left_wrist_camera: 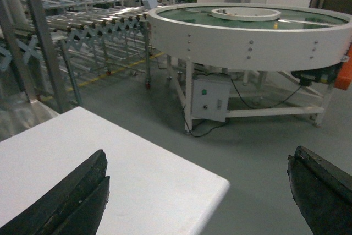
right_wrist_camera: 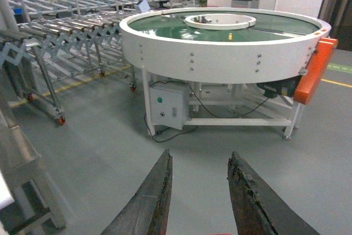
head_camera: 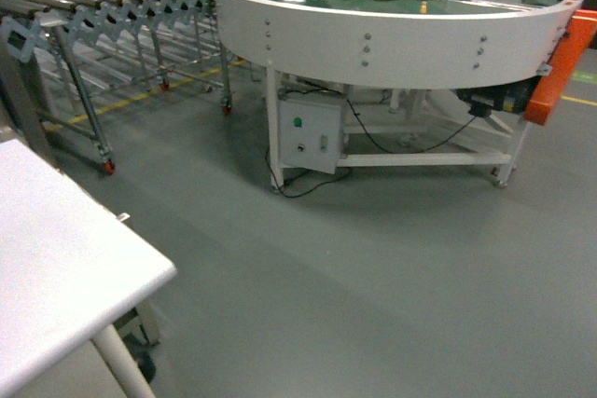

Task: Pick red block from blue box to shelf

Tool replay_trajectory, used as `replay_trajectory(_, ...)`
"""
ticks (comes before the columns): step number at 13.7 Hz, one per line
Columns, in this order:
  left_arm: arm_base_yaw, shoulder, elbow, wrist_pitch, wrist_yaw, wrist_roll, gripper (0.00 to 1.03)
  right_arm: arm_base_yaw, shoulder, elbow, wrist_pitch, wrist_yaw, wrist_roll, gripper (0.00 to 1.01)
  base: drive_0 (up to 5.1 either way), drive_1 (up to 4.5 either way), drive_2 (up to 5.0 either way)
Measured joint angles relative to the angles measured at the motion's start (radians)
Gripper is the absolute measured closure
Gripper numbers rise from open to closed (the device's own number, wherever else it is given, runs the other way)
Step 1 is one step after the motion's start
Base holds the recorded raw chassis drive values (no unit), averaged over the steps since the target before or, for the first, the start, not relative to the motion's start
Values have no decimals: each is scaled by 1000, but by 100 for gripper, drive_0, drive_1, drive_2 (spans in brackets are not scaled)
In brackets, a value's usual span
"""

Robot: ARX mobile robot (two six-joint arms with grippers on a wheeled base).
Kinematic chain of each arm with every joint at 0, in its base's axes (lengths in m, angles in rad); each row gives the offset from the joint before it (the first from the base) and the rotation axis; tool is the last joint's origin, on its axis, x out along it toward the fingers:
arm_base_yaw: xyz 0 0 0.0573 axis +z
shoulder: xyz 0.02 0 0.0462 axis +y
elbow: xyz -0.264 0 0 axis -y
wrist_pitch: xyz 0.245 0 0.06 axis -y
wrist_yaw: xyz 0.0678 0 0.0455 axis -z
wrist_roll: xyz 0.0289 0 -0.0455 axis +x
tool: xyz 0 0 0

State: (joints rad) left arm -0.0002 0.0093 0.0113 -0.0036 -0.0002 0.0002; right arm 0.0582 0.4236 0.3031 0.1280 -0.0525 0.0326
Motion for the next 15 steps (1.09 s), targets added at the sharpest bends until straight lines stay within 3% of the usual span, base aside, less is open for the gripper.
replay_trajectory(15, 0, 0, 0, 0, 0, 0, 5, 0, 0, 0, -2, 2, 0, 76, 256, -348, -348)
